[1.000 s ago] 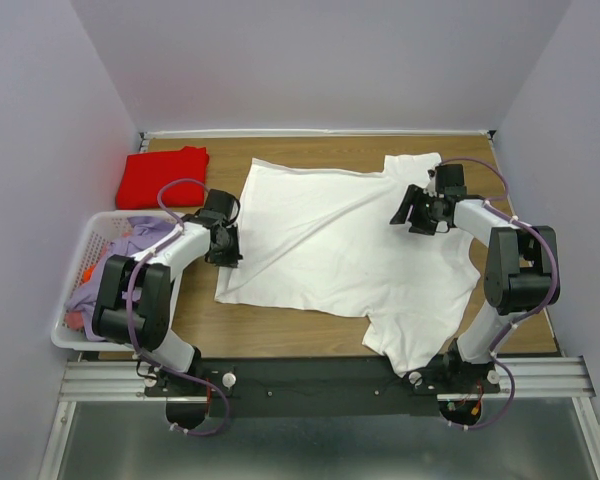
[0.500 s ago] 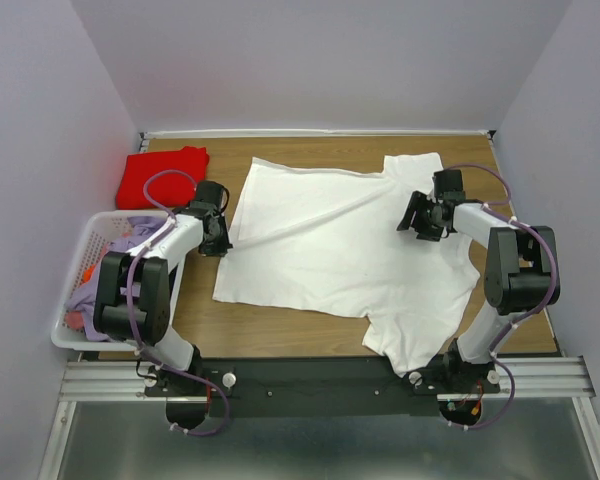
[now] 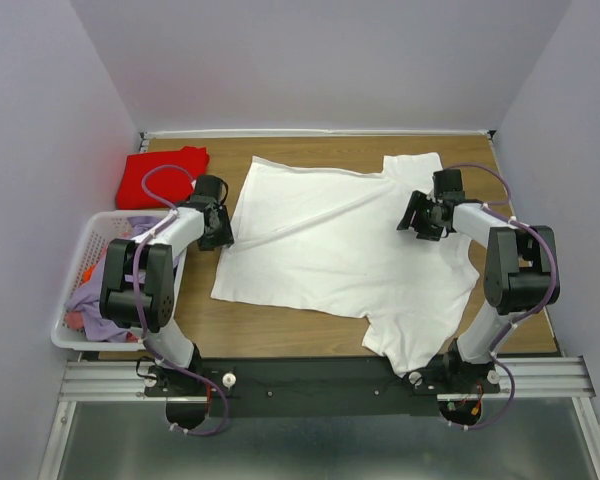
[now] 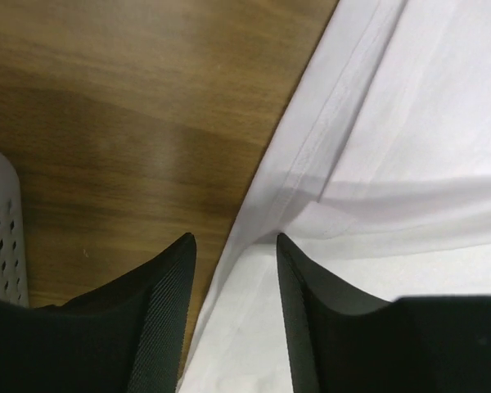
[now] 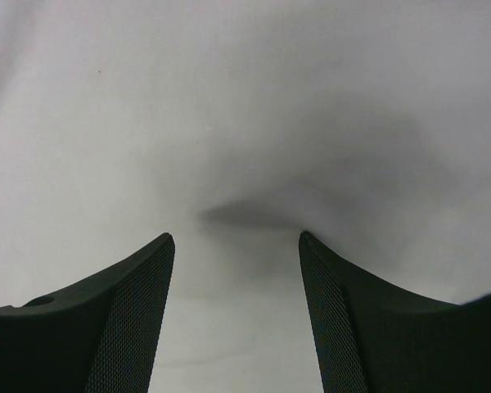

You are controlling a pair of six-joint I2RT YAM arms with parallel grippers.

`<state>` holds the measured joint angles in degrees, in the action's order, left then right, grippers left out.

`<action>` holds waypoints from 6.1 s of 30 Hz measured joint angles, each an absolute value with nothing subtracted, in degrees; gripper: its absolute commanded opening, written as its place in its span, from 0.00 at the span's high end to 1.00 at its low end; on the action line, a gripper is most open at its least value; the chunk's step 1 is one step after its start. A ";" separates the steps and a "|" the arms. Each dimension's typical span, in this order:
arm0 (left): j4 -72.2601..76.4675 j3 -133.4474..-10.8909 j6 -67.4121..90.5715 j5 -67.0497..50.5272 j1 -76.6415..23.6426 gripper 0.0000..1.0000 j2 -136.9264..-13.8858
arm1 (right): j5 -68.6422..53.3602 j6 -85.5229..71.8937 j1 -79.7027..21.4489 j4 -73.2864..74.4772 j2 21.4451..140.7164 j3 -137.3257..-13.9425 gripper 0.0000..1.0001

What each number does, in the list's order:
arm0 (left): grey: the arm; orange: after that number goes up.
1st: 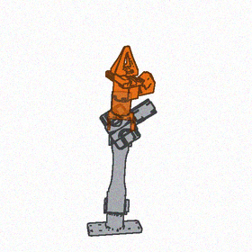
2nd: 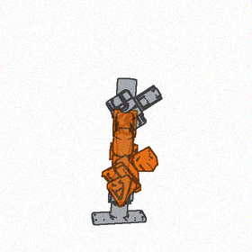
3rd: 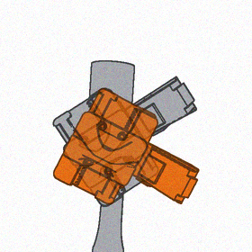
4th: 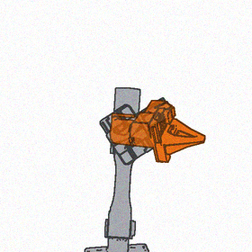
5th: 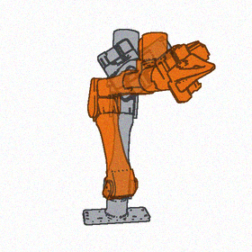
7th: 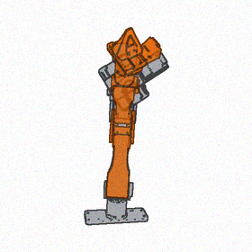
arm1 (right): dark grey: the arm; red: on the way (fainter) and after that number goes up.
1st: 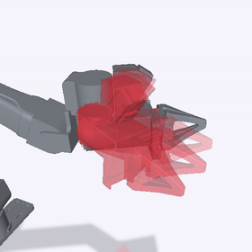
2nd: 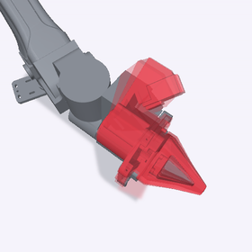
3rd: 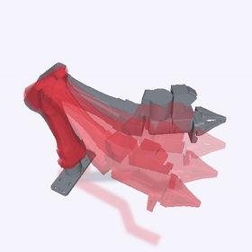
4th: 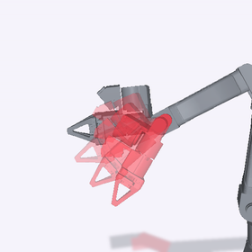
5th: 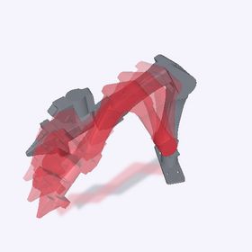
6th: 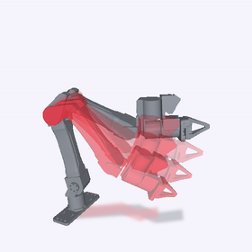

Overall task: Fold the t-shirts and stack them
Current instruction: Flatten the tshirt out

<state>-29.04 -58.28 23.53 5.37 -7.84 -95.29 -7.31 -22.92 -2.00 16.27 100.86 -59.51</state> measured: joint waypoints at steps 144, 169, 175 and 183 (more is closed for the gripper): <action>-23.35 -55.07 25.91 15.77 -21.45 1.00 -95.98 | 2.98 -31.16 8.95 43.48 79.85 -43.64 0.41; -23.22 -53.21 23.62 14.50 -21.45 1.00 -94.17 | -0.75 -38.59 9.76 43.29 77.30 -38.28 0.51; -23.22 -53.21 23.49 14.48 -21.45 1.00 -94.15 | -0.82 -39.13 10.00 43.46 78.15 -38.39 0.69; -23.22 -53.17 23.49 14.28 -21.43 1.00 -94.04 | -2.83 -39.40 10.13 43.68 81.03 -39.46 0.91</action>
